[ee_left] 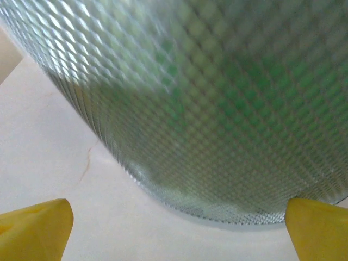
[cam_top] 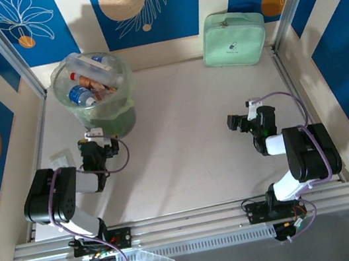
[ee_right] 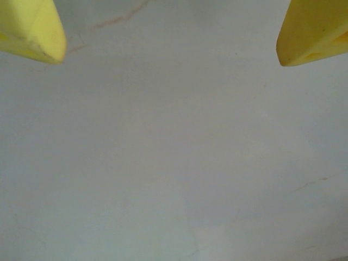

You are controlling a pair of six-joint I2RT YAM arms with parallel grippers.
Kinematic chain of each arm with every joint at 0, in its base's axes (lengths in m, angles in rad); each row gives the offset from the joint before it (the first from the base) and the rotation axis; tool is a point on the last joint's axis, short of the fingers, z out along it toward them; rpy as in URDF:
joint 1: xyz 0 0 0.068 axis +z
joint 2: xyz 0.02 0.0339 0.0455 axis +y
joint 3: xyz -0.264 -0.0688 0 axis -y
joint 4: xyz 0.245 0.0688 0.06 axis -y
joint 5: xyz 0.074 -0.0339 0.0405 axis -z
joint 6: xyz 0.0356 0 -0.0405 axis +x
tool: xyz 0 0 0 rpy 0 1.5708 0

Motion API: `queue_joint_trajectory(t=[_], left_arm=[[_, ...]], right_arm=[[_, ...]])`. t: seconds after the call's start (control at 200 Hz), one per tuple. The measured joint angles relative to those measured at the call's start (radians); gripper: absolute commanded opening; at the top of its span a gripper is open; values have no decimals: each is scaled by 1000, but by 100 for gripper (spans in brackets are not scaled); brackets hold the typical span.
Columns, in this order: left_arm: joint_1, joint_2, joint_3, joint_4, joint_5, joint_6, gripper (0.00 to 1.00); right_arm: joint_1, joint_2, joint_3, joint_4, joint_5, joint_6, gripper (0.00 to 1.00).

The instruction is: Put the plastic bottles in the bin

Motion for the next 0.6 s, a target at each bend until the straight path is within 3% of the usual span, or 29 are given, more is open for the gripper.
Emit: queue_joint_trajectory(t=[0.25, 0.42, 0.6], left_arm=[[11, 0, 17, -19, 55, 2, 99], [20, 0, 18, -18, 137, 10, 99], [20, 0, 22, -26, 113, 5, 99]], right_arm=[[37, 0, 27, 39, 8, -24, 99], [26, -1, 9, 82, -74, -56, 99], [26, 0, 31, 57, -39, -48, 99]])
